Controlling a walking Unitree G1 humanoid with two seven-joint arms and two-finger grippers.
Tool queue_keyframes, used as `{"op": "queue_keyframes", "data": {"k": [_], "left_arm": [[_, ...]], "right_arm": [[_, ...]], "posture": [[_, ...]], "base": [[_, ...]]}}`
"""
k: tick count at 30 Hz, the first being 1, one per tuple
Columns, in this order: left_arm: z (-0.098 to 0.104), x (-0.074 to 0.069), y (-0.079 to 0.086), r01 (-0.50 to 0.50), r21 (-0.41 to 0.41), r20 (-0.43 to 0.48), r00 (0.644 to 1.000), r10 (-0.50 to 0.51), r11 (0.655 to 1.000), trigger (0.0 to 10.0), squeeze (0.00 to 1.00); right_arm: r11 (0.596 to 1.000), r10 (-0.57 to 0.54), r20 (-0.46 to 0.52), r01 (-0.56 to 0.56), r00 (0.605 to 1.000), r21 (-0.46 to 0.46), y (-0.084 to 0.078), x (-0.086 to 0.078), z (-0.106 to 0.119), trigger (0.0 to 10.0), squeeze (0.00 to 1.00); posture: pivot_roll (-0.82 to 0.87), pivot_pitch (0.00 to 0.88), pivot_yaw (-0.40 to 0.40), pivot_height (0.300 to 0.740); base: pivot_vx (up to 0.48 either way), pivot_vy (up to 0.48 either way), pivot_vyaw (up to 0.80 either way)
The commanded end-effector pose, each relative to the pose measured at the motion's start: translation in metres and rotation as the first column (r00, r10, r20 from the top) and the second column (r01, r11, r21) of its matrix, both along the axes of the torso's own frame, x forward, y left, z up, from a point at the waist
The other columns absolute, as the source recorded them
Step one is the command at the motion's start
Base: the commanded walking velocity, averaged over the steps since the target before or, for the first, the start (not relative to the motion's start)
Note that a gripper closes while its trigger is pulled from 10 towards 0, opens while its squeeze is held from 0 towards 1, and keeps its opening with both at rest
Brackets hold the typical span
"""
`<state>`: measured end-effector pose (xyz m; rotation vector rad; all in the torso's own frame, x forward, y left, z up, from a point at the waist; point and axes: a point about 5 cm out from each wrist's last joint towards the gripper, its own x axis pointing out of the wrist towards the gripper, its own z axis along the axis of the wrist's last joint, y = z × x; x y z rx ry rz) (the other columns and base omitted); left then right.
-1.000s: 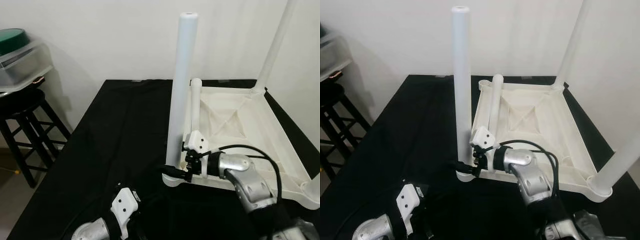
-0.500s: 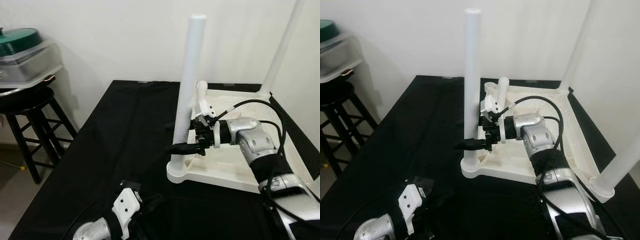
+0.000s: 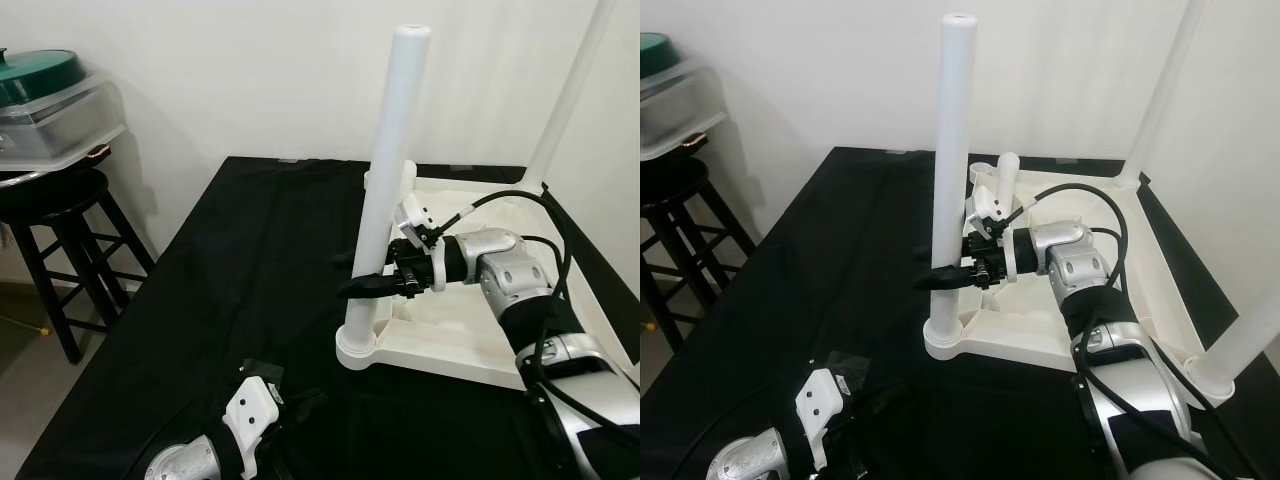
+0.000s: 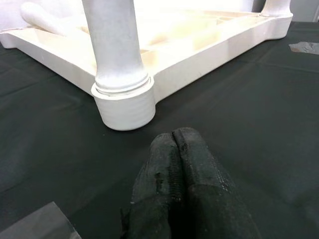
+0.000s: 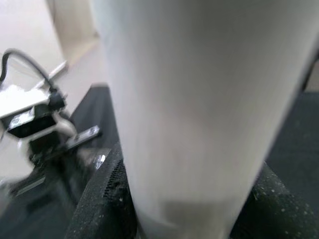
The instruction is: Building children table
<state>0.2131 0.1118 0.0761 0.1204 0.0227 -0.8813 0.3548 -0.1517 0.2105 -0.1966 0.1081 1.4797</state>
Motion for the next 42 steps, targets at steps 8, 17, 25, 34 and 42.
{"op": "queue_keyframes", "data": {"k": [8,17,25,34,42], "left_arm": [[-0.005,-0.010,0.001,-0.003,0.004,-0.026,1.000,0.004,1.000,10.0,0.00],[-0.010,-0.015,0.002,0.025,0.012,-0.055,0.998,-0.024,1.000,10.0,0.00],[-0.012,-0.015,0.001,0.027,0.017,-0.059,0.998,-0.026,0.999,10.0,0.00],[-0.012,-0.015,-0.001,0.024,0.016,-0.060,0.998,-0.023,1.000,10.0,0.00],[-0.013,-0.013,-0.004,0.030,0.020,-0.057,0.998,-0.029,0.999,10.0,0.00]], "right_arm": [[0.532,-0.846,-0.144,0.826,0.513,-0.185,0.041,-0.053,-0.145,0.0,0.00],[0.475,-0.880,-0.111,0.858,0.462,-0.193,0.044,-0.070,-0.153,0.0,0.00],[0.504,-0.862,-0.135,0.854,0.488,-0.132,0.048,-0.068,-0.136,10.0,1.00],[0.831,-0.527,-0.095,0.535,0.845,0.150,0.037,-0.060,-0.074,10.0,0.00],[0.977,-0.213,-0.023,0.213,0.977,-0.011,0.016,-0.055,-0.071,10.0,0.00]], "posture": [[0.02,0.000,-0.044,0.740],[-0.03,0.000,-0.004,0.740],[-0.03,0.000,-0.004,0.740],[-0.02,0.000,-0.005,0.740],[-0.01,0.000,0.001,0.740]], "base": [[0.000,0.000,0.00],[0.000,0.000,0.00],[0.000,0.000,0.00],[0.000,0.000,0.00],[0.000,0.000,0.00]]}}
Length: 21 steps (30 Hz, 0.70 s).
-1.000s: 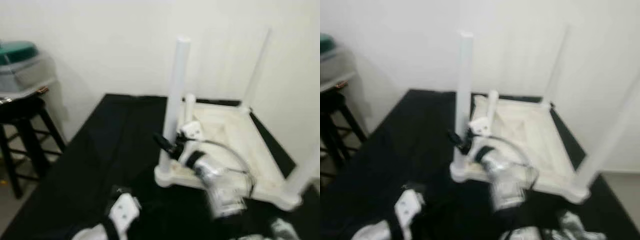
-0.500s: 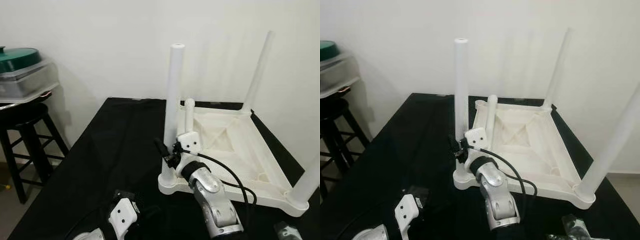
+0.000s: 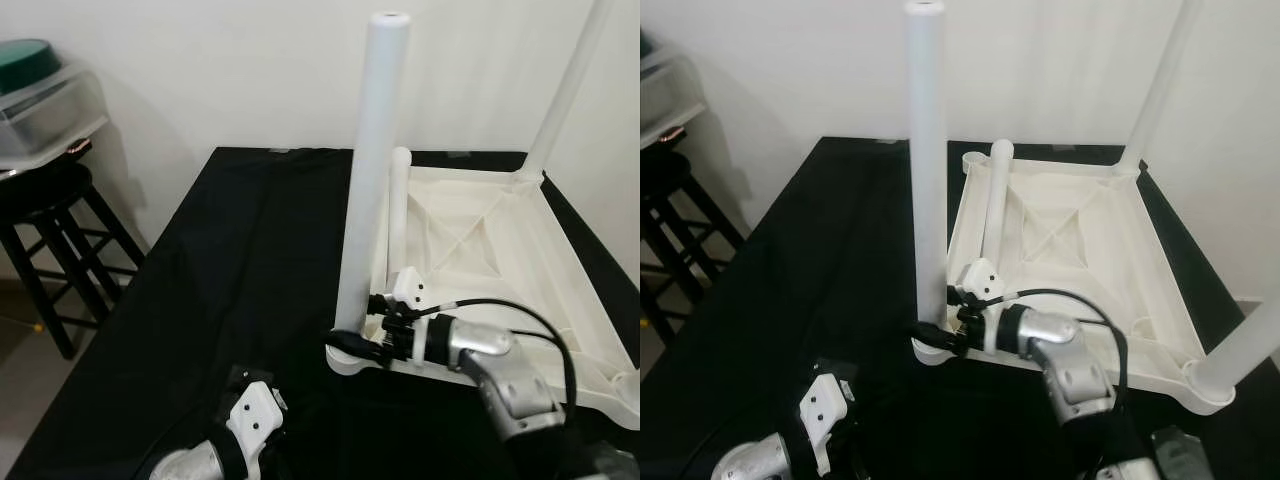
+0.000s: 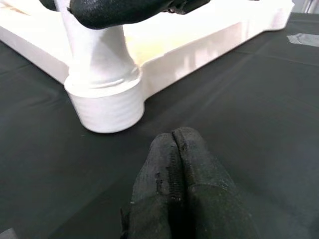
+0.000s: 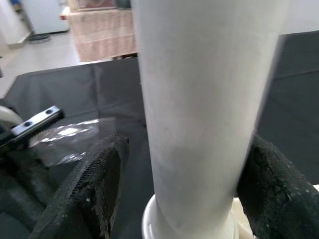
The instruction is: Building children table
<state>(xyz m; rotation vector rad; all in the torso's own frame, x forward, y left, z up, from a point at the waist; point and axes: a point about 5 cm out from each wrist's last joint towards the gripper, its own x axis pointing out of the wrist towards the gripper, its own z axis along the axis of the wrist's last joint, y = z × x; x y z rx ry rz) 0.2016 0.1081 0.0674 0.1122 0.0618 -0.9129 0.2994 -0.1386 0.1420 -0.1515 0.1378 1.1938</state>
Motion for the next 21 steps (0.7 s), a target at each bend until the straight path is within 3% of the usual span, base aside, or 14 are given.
{"op": "queue_keyframes", "data": {"k": [1,6,7,8,16,21], "left_arm": [[-0.004,-0.001,-0.001,0.001,0.012,-0.017,1.000,-0.001,1.000,10.0,0.00],[-0.004,-0.002,-0.001,0.002,0.014,-0.016,1.000,-0.002,1.000,10.0,0.00],[-0.004,-0.002,0.000,0.003,0.014,-0.016,1.000,-0.002,1.000,10.0,0.00],[-0.004,-0.003,0.000,0.002,0.015,-0.015,1.000,-0.002,1.000,10.0,0.00],[-0.004,-0.004,0.000,0.001,0.017,-0.013,1.000,0.000,1.000,10.0,0.00],[-0.003,-0.004,-0.002,0.001,0.015,-0.010,1.000,-0.001,1.000,10.0,0.00]], "right_arm": [[0.995,0.100,-0.006,-0.100,0.995,-0.027,0.001,0.008,0.001,10.0,0.00],[0.991,0.130,0.002,-0.130,0.991,-0.035,0.000,0.020,0.009,9.8,0.00],[0.990,0.138,0.007,-0.138,0.990,-0.031,-0.001,0.027,0.015,1.3,0.00],[0.989,0.149,0.006,-0.149,0.989,-0.025,-0.002,0.033,0.020,0.0,0.00],[0.980,0.196,-0.037,-0.198,0.980,-0.038,-0.012,0.037,0.019,0.0,0.00],[0.993,0.111,-0.008,-0.111,0.994,-0.036,-0.019,0.037,0.010,0.0,0.00]], "posture": [[-0.01,0.000,0.002,0.740],[0.00,0.000,0.003,0.740],[0.00,0.000,0.002,0.740],[0.01,0.000,0.001,0.740],[0.00,0.000,0.004,0.740],[-0.01,0.000,0.003,0.740]], "base": [[0.000,0.000,0.00],[0.000,0.000,0.00],[0.000,0.000,0.00],[0.000,0.000,0.00],[0.000,0.000,0.00],[0.000,0.000,0.00]]}}
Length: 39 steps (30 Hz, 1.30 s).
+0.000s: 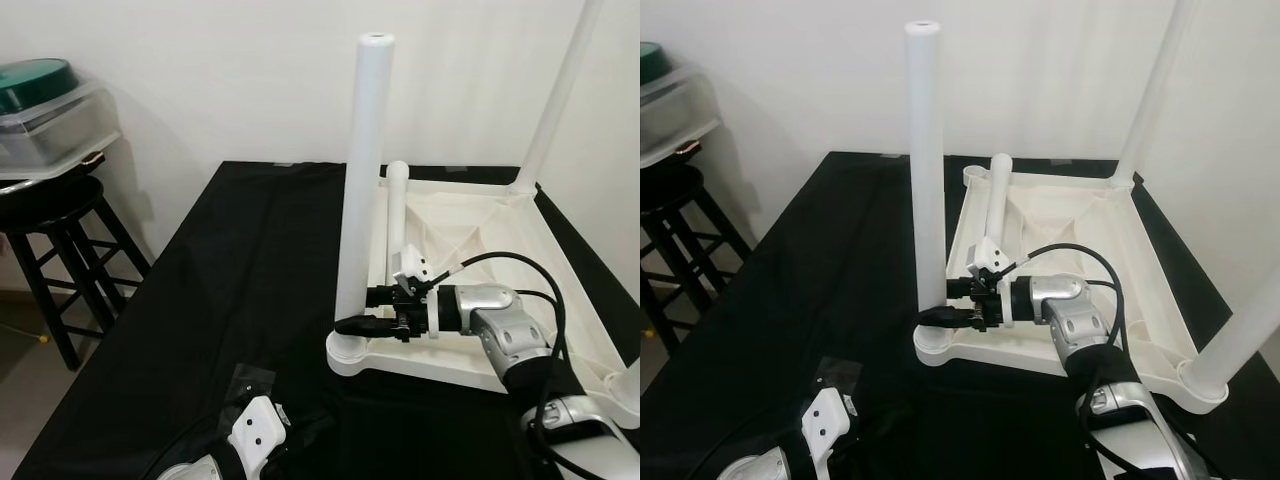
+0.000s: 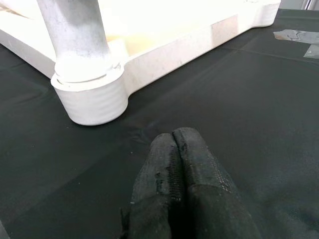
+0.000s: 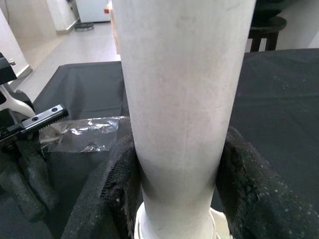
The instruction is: Building children table
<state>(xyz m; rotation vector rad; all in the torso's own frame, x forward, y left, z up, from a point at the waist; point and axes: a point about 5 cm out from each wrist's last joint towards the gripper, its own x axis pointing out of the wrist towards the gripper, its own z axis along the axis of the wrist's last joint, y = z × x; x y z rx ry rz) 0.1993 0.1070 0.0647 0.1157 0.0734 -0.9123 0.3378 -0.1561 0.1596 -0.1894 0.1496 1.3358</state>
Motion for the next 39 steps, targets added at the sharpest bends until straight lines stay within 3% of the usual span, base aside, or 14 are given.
{"op": "queue_keyframes", "data": {"k": [1,6,7,8,10,20,21,22,23,27,28,30,31,39], "left_arm": [[0.000,-0.001,-0.001,0.002,0.007,-0.002,1.000,-0.002,1.000,10.0,0.00],[0.000,-0.001,-0.001,-0.011,0.011,0.002,1.000,0.011,1.000,10.0,0.00],[0.000,-0.001,0.000,-0.023,0.009,0.002,1.000,0.023,1.000,10.0,0.00],[0.000,-0.001,0.000,-0.023,0.009,0.002,1.000,0.023,1.000,10.0,0.00],[-0.002,0.001,0.001,-0.040,0.025,0.002,0.999,0.040,0.999,10.0,0.00],[-0.003,0.003,0.002,-0.046,0.037,0.002,0.999,0.046,0.998,10.0,0.00],[-0.004,0.004,0.001,-0.051,0.040,0.005,0.999,0.051,0.998,10.0,0.00],[-0.004,0.004,0.001,-0.051,0.040,0.005,0.999,0.051,0.998,10.0,0.00],[-0.004,0.004,0.001,-0.060,0.039,0.005,0.998,0.059,0.997,10.0,0.00],[-0.005,0.005,-0.001,-0.073,0.037,0.004,0.997,0.073,0.997,10.0,0.00],[-0.005,0.006,-0.001,-0.074,0.037,0.005,0.997,0.074,0.997,10.0,0.00],[-0.005,0.006,-0.001,-0.075,0.037,0.005,0.997,0.075,0.996,10.0,0.00],[-0.005,0.006,-0.002,-0.076,0.037,0.005,0.997,0.076,0.996,10.0,0.00],[-0.007,0.008,-0.002,-0.078,0.047,0.007,0.997,0.078,0.996,10.0,0.00]], "right_arm": [[0.999,-0.033,-0.002,0.033,0.999,-0.005,-0.002,-0.002,-0.008,0.0,0.00],[0.895,-0.446,0.024,0.446,0.895,-0.009,0.009,-0.004,-0.042,0.0,0.00],[0.669,-0.743,-0.014,0.743,0.669,0.009,0.013,-0.007,-0.060,0.0,0.00],[0.669,-0.743,-0.014,0.743,0.669,0.009,0.013,-0.007,-0.060,0.0,0.00],[0.524,-0.851,-0.063,0.850,0.521,-0.060,0.037,-0.048,-0.097,0.0,0.00],[0.582,-0.813,-0.023,0.812,0.582,-0.050,0.043,-0.055,-0.096,0.0,0.00],[0.619,-0.785,-0.033,0.785,0.618,-0.028,0.045,-0.054,-0.093,10.0,0.00],[0.619,-0.785,-0.033,0.785,0.618,-0.028,0.045,-0.054,-0.093,10.0,0.00],[0.664,-0.747,-0.045,0.748,0.663,-0.005,0.047,-0.054,-0.089,10.0,1.00],[0.777,-0.609,-0.075,0.612,0.790,0.149,0.057,-0.051,-0.057,10.0,1.00],[0.816,-0.543,-0.079,0.548,0.836,0.182,0.057,-0.049,-0.048,10.0,0.36],[0.838,-0.504,-0.081,0.509,0.860,0.196,0.056,-0.048,-0.043,10.0,0.36],[0.872,-0.445,-0.063,0.449,0.893,0.198,0.052,-0.046,-0.039,10.0,0.00],[0.992,-0.110,0.016,0.109,0.994,0.065,0.026,-0.015,-0.017,10.0,0.00]], "posture": [[-0.01,0.000,0.003,0.740],[-0.02,0.000,-0.022,0.740],[-0.02,0.000,-0.020,0.740],[-0.02,0.000,-0.020,0.740],[-0.05,0.000,0.014,0.740],[-0.05,0.000,0.007,0.740],[-0.05,0.000,0.003,0.740],[-0.05,0.000,0.003,0.740],[-0.05,0.000,0.000,0.740],[-0.05,0.000,-0.005,0.740],[-0.05,0.000,-0.005,0.740],[-0.05,0.000,-0.002,0.740],[-0.05,0.000,0.000,0.740],[-0.03,0.000,0.003,0.740]], "base": [[0.000,0.000,0.00],[0.000,0.000,0.00],[0.000,0.000,0.00],[0.000,0.000,0.00],[0.000,0.000,0.00],[0.000,0.000,0.00],[0.000,0.000,0.00],[0.000,0.000,0.00],[0.000,0.000,0.00],[0.000,0.000,0.00],[0.000,0.000,0.00],[0.000,0.000,0.00],[0.000,0.000,0.00],[0.000,0.000,0.00]]}}
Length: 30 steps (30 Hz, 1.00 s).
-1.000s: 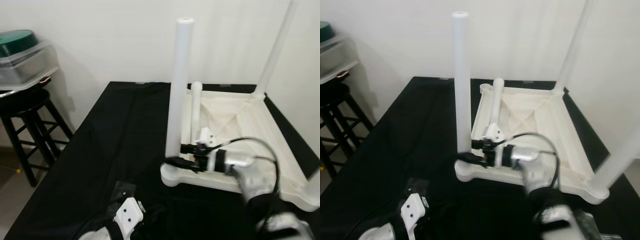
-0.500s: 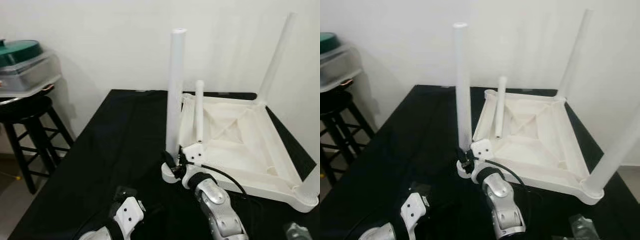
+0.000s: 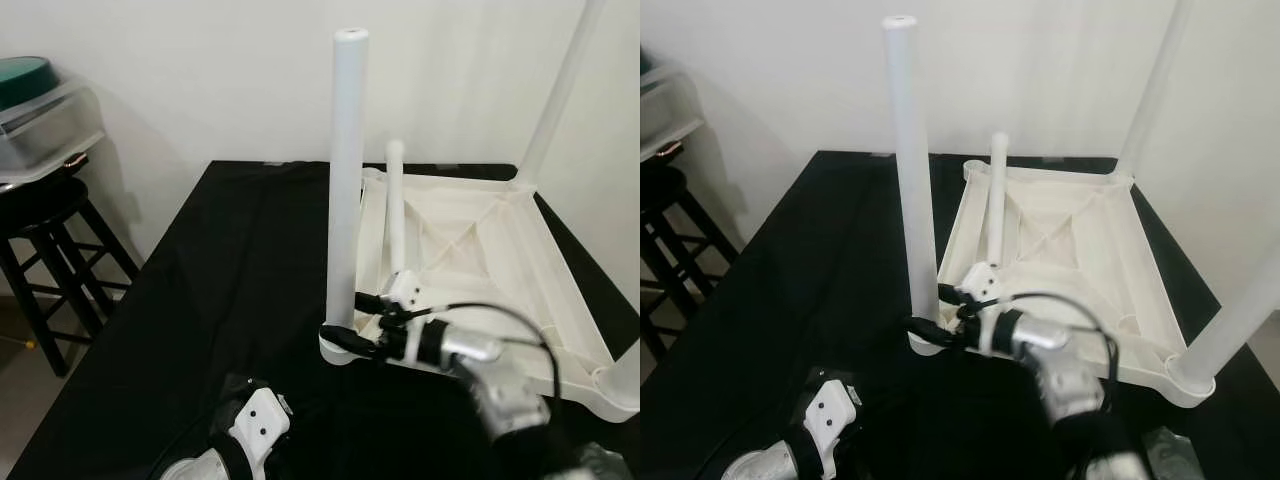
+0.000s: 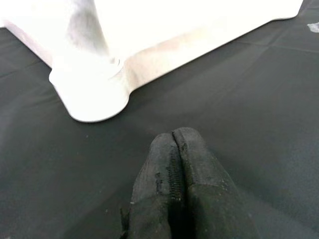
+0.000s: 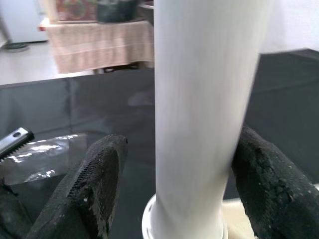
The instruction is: Building children table
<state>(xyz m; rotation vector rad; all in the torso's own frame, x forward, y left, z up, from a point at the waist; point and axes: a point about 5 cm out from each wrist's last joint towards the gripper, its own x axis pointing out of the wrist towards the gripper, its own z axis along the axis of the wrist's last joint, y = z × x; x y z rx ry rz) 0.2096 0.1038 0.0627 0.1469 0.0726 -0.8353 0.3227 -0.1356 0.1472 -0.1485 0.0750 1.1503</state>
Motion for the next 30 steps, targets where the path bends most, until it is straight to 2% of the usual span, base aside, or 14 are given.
{"op": "queue_keyframes", "data": {"k": [1,2,10,11,12,14,17,22,23,24,25,26,27,30], "left_arm": [[-0.005,-0.002,0.001,-0.003,0.018,-0.014,1.000,0.003,1.000,10.0,0.00],[-0.005,-0.002,0.001,-0.005,0.020,-0.013,1.000,0.005,1.000,10.0,0.00],[-0.006,-0.005,0.002,-0.017,0.025,-0.013,1.000,0.017,1.000,10.0,0.00],[-0.007,-0.006,0.003,-0.021,0.026,-0.014,1.000,0.021,0.999,10.0,0.00],[-0.008,-0.007,0.004,-0.027,0.024,-0.016,0.999,0.027,0.999,10.0,0.00],[-0.007,-0.006,0.006,-0.033,0.026,-0.016,0.999,0.034,0.999,10.0,0.00],[-0.008,-0.008,0.007,-0.037,0.030,-0.024,0.999,0.037,0.999,10.0,0.00],[-0.008,-0.007,0.008,-0.039,0.032,-0.030,0.999,0.040,0.999,10.0,0.00],[-0.009,-0.006,0.007,-0.035,0.039,-0.031,0.999,0.036,0.999,10.0,0.00],[-0.010,-0.005,0.007,-0.034,0.043,-0.030,0.999,0.036,0.998,10.0,0.00],[-0.010,-0.004,0.006,-0.035,0.045,-0.030,0.999,0.036,0.998,10.0,0.00],[-0.010,-0.004,0.006,-0.036,0.047,-0.029,0.999,0.037,0.998,10.0,0.00],[-0.009,-0.003,0.006,-0.039,0.046,-0.027,0.999,0.040,0.998,10.0,0.00],[-0.009,-0.002,0.006,-0.041,0.046,-0.025,0.999,0.042,0.998,10.0,0.00]], "right_arm": [[0.997,0.075,-0.030,-0.075,0.997,-0.002,0.006,0.000,-0.004,10.0,0.00],[0.996,0.086,-0.046,-0.086,0.995,-0.007,0.004,0.003,-0.005,0.0,0.00],[0.986,-0.158,-0.051,0.155,0.986,-0.060,0.007,0.011,-0.022,0.0,0.00],[0.904,-0.426,-0.026,0.425,0.904,-0.054,0.010,0.016,-0.032,0.0,0.00],[0.692,-0.719,0.004,0.715,0.695,-0.098,0.005,0.011,-0.047,0.0,0.00],[0.653,-0.755,-0.026,0.748,0.655,-0.114,0.025,-0.014,-0.065,0.0,0.00],[0.741,-0.669,-0.160,0.668,0.726,-0.070,0.047,-0.039,-0.081,0.0,0.00],[0.727,-0.684,-0.136,0.683,0.716,-0.061,0.033,-0.028,-0.075,0.0,0.00],[0.737,-0.675,-0.127,0.672,0.727,-0.070,0.033,-0.027,-0.075,1.4,0.00],[0.768,-0.640,-0.129,0.637,0.757,-0.069,0.036,-0.026,-0.075,10.0,0.00],[0.783,-0.622,-0.128,0.619,0.773,-0.069,0.039,-0.026,-0.074,10.0,0.00],[0.822,-0.569,-0.122,0.568,0.813,-0.044,0.042,-0.025,-0.070,10.0,0.19],[0.846,-0.530,-0.121,0.533,0.839,-0.010,0.045,-0.023,-0.062,10.0,1.00],[0.890,-0.446,-0.123,0.453,0.887,0.041,0.048,-0.020,-0.049,10.0,1.00]], "posture": [[-0.03,0.000,0.003,0.740],[-0.02,0.000,0.002,0.740],[-0.01,0.000,-0.024,0.740],[-0.01,0.000,-0.035,0.740],[-0.01,0.000,-0.036,0.740],[0.00,0.000,-0.016,0.740],[-0.03,0.000,0.017,0.740],[-0.05,0.000,0.018,0.740],[-0.05,0.000,0.018,0.740],[-0.05,0.000,0.017,0.740],[-0.05,0.000,0.017,0.740],[-0.05,0.000,0.018,0.740],[-0.04,0.000,0.015,0.740],[-0.04,0.000,0.016,0.740]], "base": [[0.000,0.000,0.00],[0.000,0.000,0.00],[0.000,0.000,0.00],[0.000,0.000,0.00],[0.000,0.000,0.00],[0.000,0.000,0.00],[0.000,0.000,0.00],[0.000,0.000,0.00],[0.000,0.000,0.00],[0.000,0.000,0.00],[0.000,0.000,0.00],[0.000,0.000,0.00],[0.000,0.000,0.00],[0.000,0.000,0.00]]}}
